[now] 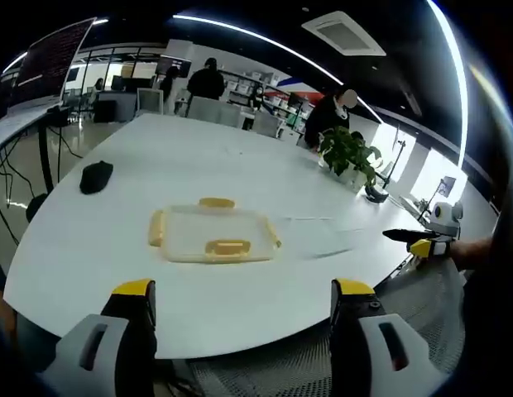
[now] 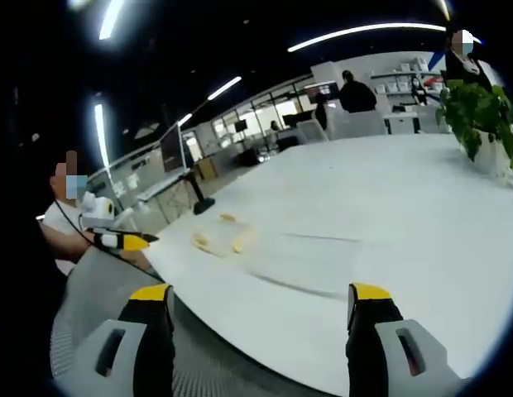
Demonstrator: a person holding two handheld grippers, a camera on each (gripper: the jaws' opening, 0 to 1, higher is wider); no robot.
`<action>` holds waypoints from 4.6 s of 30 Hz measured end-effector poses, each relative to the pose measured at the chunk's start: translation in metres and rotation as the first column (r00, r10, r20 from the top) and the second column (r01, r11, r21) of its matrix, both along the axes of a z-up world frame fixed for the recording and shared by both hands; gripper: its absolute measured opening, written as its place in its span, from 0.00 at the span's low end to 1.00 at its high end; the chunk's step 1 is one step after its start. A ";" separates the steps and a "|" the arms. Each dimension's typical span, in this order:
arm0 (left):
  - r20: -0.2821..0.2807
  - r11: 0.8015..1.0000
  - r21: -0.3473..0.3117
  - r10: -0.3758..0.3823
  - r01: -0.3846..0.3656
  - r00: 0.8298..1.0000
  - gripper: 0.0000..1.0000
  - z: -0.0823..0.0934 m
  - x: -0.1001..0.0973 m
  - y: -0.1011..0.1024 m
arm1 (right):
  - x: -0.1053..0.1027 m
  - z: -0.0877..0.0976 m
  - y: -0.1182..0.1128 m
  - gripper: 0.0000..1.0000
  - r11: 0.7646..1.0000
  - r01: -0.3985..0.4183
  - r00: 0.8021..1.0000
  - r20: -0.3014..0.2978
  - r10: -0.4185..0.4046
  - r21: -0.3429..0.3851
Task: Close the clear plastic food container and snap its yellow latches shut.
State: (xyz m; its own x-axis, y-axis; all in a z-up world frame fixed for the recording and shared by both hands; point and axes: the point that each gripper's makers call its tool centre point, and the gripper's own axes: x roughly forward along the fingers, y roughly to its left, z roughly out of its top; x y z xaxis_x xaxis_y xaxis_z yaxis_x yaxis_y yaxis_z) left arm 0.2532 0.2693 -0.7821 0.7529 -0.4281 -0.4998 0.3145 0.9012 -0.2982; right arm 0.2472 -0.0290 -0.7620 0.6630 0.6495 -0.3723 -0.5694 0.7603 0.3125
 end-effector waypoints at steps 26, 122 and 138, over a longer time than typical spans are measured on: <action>0.019 1.000 -0.008 -0.029 0.029 0.999 0.85 0.010 0.005 -0.005 | 0.017 0.026 0.001 0.84 1.000 -0.001 0.999 0.054 0.000 0.018; -0.022 0.988 0.038 -0.150 0.151 0.988 0.73 0.006 0.041 0.030 | 0.062 0.044 0.088 0.74 0.982 -0.183 0.975 0.124 0.186 -0.041; -0.051 0.980 0.028 -0.193 0.195 0.980 0.73 0.000 0.051 0.035 | 0.069 0.042 0.100 0.74 0.981 -0.184 0.975 0.119 0.190 -0.062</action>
